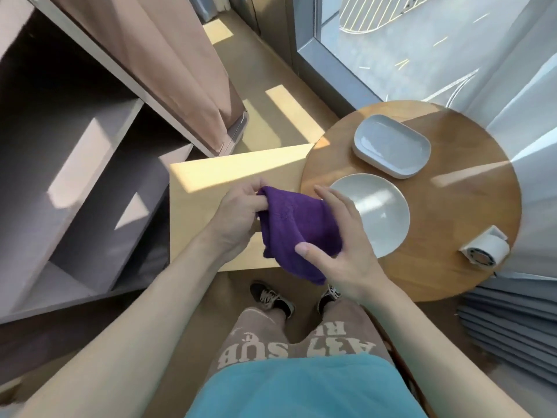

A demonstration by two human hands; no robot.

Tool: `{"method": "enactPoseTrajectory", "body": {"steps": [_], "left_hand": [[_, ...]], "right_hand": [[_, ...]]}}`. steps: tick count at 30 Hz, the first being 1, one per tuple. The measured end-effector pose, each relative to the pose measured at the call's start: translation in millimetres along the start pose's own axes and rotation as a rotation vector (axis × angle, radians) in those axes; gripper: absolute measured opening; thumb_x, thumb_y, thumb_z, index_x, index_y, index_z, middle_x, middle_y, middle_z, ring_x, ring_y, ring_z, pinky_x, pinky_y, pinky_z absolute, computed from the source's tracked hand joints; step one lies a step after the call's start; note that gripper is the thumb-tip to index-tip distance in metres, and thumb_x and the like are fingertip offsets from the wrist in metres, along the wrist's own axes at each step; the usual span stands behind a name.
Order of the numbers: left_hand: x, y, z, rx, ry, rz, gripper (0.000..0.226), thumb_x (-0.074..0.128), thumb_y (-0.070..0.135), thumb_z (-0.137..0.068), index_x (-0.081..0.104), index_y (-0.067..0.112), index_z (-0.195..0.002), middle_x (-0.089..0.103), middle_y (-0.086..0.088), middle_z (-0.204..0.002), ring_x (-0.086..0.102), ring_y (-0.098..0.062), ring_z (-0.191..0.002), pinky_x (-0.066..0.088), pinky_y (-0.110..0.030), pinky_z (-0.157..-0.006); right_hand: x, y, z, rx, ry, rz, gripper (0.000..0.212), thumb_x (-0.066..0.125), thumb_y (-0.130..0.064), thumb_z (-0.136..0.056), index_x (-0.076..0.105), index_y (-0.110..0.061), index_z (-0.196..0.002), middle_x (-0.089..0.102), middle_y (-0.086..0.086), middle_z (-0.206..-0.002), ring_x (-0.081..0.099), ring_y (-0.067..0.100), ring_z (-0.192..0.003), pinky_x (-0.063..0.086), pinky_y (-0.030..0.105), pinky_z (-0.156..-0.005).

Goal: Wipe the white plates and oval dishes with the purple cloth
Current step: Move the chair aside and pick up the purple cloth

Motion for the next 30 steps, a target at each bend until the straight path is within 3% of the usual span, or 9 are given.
{"method": "enactPoseTrajectory", "body": {"steps": [4, 6, 9, 13, 16, 18, 23, 27, 30], "left_hand": [[-18.5, -29.3, -4.2, -0.035, -0.086, 0.165, 0.017, 0.048, -0.003, -0.077, 0.052, 0.013, -0.072, 0.057, 0.003, -0.059, 0.055, -0.010, -0.055, 0.044, -0.020, -0.052], [-30.9, -53.6, -8.6, -0.059, -0.035, 0.199, 0.017, 0.048, -0.003, -0.073, 0.053, 0.012, -0.074, 0.057, 0.000, -0.062, 0.057, -0.017, -0.060, 0.043, -0.022, -0.054], [-49.8, -94.2, -15.2, -0.115, 0.062, 0.183, 0.017, 0.049, -0.002, -0.071, 0.054, 0.013, -0.077, 0.057, -0.006, -0.068, 0.056, -0.030, -0.076, 0.038, -0.027, -0.056], [-59.7, -144.3, -18.1, -0.169, 0.127, 0.107, 0.019, 0.055, 0.002, -0.070, 0.051, 0.017, -0.082, 0.058, 0.008, -0.058, 0.046, -0.008, -0.046, 0.030, -0.019, -0.041], [-63.2, -176.7, -23.9, -0.177, 0.165, 0.084, 0.017, 0.059, 0.006, -0.073, 0.055, 0.017, -0.085, 0.060, -0.002, -0.074, 0.047, -0.014, -0.057, 0.029, -0.026, -0.052], [-66.5, -196.1, -28.8, -0.176, 0.147, 0.048, 0.014, 0.063, 0.006, -0.077, 0.063, 0.018, -0.085, 0.063, -0.005, -0.084, 0.053, -0.018, -0.068, 0.035, -0.031, -0.058], [-65.6, -240.2, -39.7, -0.116, 0.037, -0.036, 0.024, 0.062, 0.012, -0.081, 0.079, 0.024, -0.070, 0.068, 0.007, -0.070, 0.056, -0.010, -0.063, 0.043, -0.023, -0.056], [-70.0, -277.9, -35.6, -0.050, 0.019, 0.101, 0.028, 0.056, 0.010, -0.081, 0.080, 0.021, -0.070, 0.071, 0.003, -0.068, 0.062, -0.012, -0.061, 0.045, -0.024, -0.055], [-70.6, -300.8, -23.0, 0.046, -0.030, 0.210, 0.031, 0.051, 0.010, -0.081, 0.077, 0.018, -0.066, 0.069, 0.003, -0.065, 0.063, -0.011, -0.059, 0.046, -0.020, -0.055]], "right_hand": [[21.6, 18.9, -7.9, 0.121, -0.136, -0.145, 0.059, 0.062, -0.052, -0.090, 0.054, -0.026, -0.142, 0.062, -0.007, -0.132, 0.058, 0.015, -0.121, 0.049, 0.042, -0.102], [30.6, 37.0, -10.5, 0.181, -0.168, -0.125, 0.041, 0.068, -0.039, -0.086, 0.067, -0.018, -0.121, 0.070, -0.004, -0.107, 0.065, 0.016, -0.100, 0.053, 0.040, -0.088], [45.8, 68.7, -4.6, 0.226, -0.214, -0.031, 0.027, 0.071, -0.039, -0.082, 0.069, -0.013, -0.092, 0.066, 0.002, -0.081, 0.061, 0.022, -0.077, 0.049, 0.039, -0.069], [67.1, 104.1, 3.7, 0.185, -0.249, 0.046, 0.038, 0.071, -0.040, -0.083, 0.064, -0.002, -0.087, 0.059, 0.013, -0.089, 0.057, 0.029, -0.081, 0.047, 0.046, -0.075], [75.3, 127.6, 4.0, 0.214, -0.222, -0.020, 0.037, 0.072, -0.035, -0.084, 0.060, -0.001, -0.085, 0.059, 0.018, -0.079, 0.055, 0.033, -0.073, 0.047, 0.044, -0.066], [79.2, 143.4, 5.3, 0.207, -0.178, -0.036, 0.024, 0.074, -0.029, -0.086, 0.063, -0.008, -0.085, 0.063, 0.009, -0.075, 0.059, 0.028, -0.071, 0.048, 0.038, -0.062], [89.9, 174.8, 13.1, 0.207, -0.099, -0.080, 0.007, 0.077, -0.023, -0.089, 0.070, -0.024, -0.089, 0.071, -0.004, -0.078, 0.068, 0.014, -0.062, 0.055, 0.032, -0.045], [100.4, 190.8, 23.1, 0.189, -0.131, -0.080, 0.010, 0.078, -0.032, -0.085, 0.073, -0.023, -0.087, 0.074, -0.004, -0.078, 0.071, 0.014, -0.070, 0.055, 0.027, -0.057], [107.9, 203.2, 40.9, 0.156, -0.200, -0.030, 0.020, 0.082, -0.035, -0.085, 0.073, -0.017, -0.087, 0.074, 0.003, -0.079, 0.071, 0.026, -0.074, 0.056, 0.038, -0.063]]}}
Point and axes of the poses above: each hand's wrist, its own z-axis away from the middle knuckle, its own x-axis out of the palm, y = z × x, the point moved 1 cm from there along -z, towards the middle knuckle
